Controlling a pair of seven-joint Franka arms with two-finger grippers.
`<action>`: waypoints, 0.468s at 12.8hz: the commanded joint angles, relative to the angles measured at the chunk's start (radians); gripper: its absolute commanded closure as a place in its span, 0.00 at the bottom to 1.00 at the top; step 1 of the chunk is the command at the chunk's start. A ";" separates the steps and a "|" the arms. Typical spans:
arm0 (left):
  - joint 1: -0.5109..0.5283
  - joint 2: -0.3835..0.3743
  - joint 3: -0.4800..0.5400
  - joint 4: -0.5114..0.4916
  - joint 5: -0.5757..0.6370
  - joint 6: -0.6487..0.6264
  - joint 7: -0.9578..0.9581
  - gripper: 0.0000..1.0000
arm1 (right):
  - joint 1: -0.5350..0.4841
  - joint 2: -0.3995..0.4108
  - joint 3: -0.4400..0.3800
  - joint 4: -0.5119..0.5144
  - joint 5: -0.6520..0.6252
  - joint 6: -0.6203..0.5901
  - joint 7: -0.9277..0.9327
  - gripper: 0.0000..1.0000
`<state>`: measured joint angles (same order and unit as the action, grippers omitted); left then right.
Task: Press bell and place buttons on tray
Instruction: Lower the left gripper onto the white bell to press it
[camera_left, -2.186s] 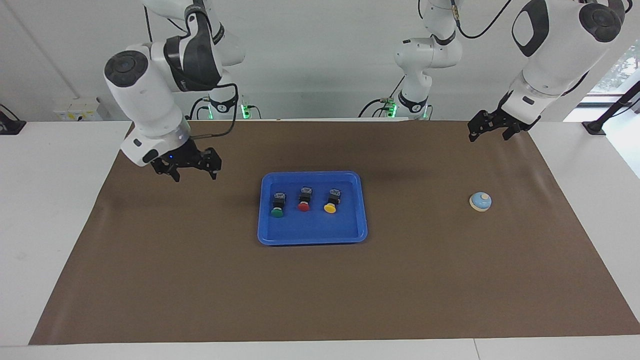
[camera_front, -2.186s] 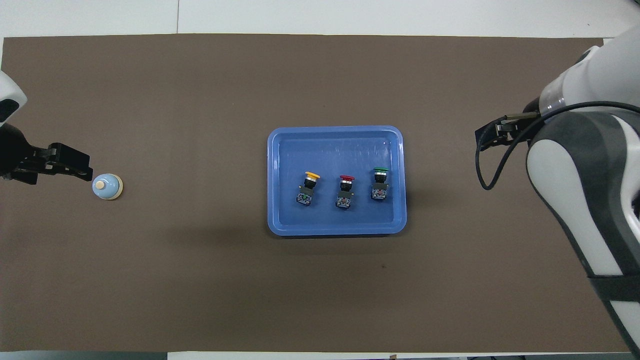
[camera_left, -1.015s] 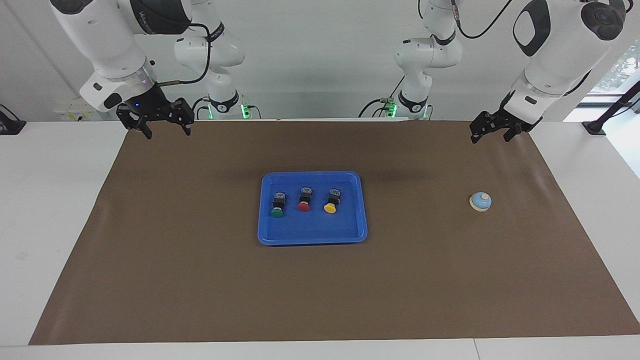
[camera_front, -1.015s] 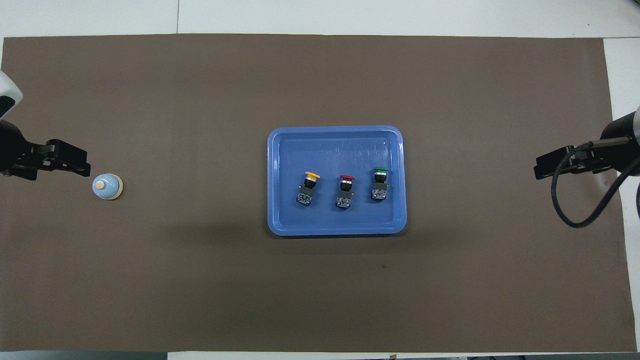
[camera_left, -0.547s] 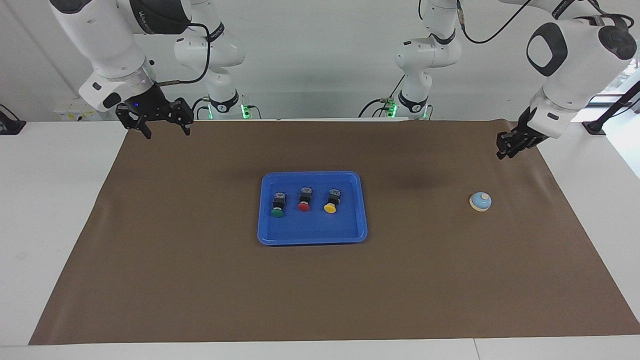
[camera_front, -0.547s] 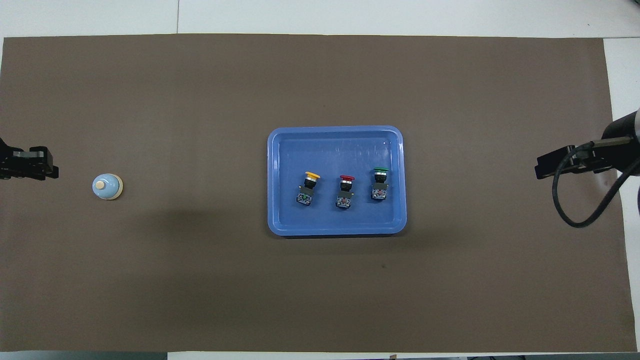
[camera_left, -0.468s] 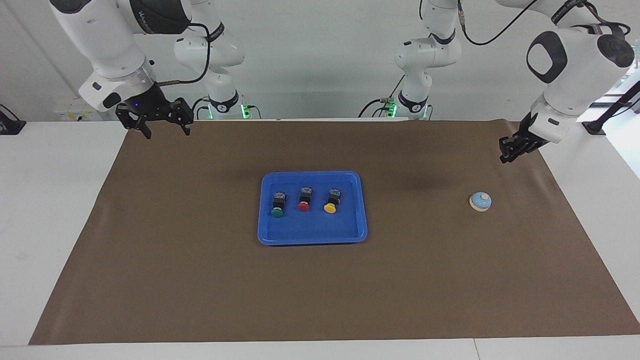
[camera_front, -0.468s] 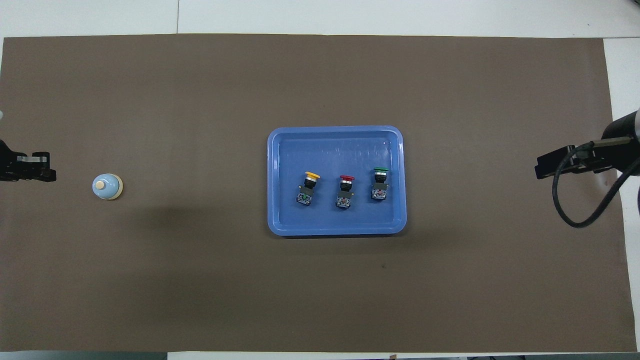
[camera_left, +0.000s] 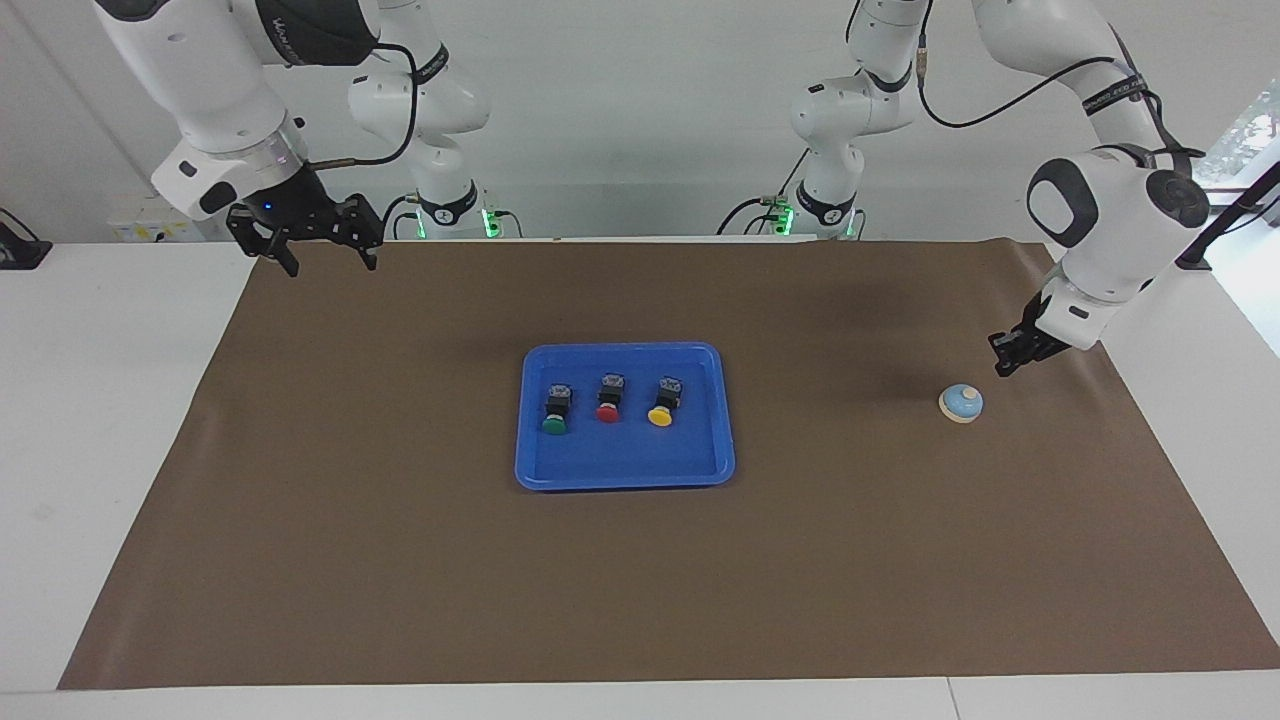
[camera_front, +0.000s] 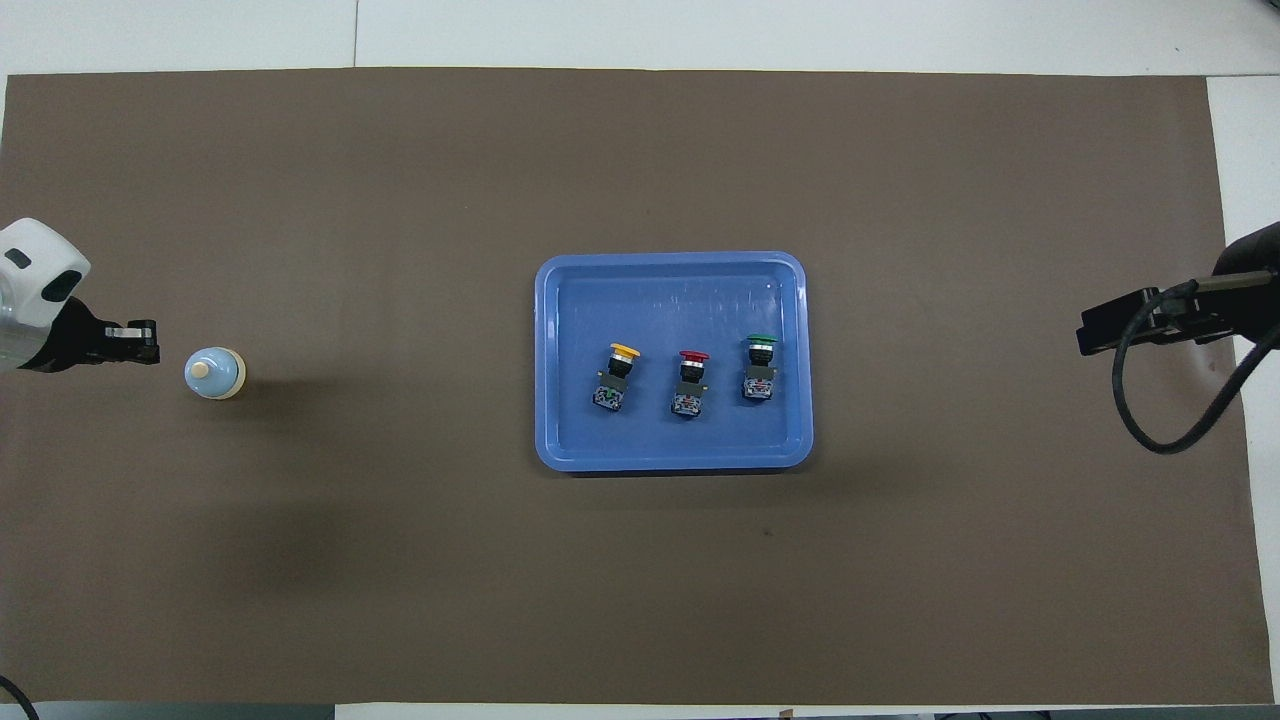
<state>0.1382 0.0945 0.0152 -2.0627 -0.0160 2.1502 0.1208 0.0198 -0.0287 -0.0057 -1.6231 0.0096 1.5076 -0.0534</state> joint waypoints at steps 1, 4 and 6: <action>0.006 -0.012 -0.008 -0.094 0.013 0.117 0.013 1.00 | -0.020 -0.008 0.018 0.006 -0.020 -0.018 -0.023 0.00; -0.025 0.047 -0.008 -0.097 0.013 0.152 0.006 1.00 | -0.020 -0.010 0.018 0.006 -0.017 -0.017 -0.023 0.00; -0.019 0.062 -0.008 -0.100 0.013 0.152 0.011 1.00 | -0.021 -0.019 0.016 0.003 -0.017 -0.015 -0.022 0.00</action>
<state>0.1270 0.1383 -0.0001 -2.1463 -0.0138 2.2741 0.1221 0.0197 -0.0307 -0.0047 -1.6207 0.0084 1.5076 -0.0534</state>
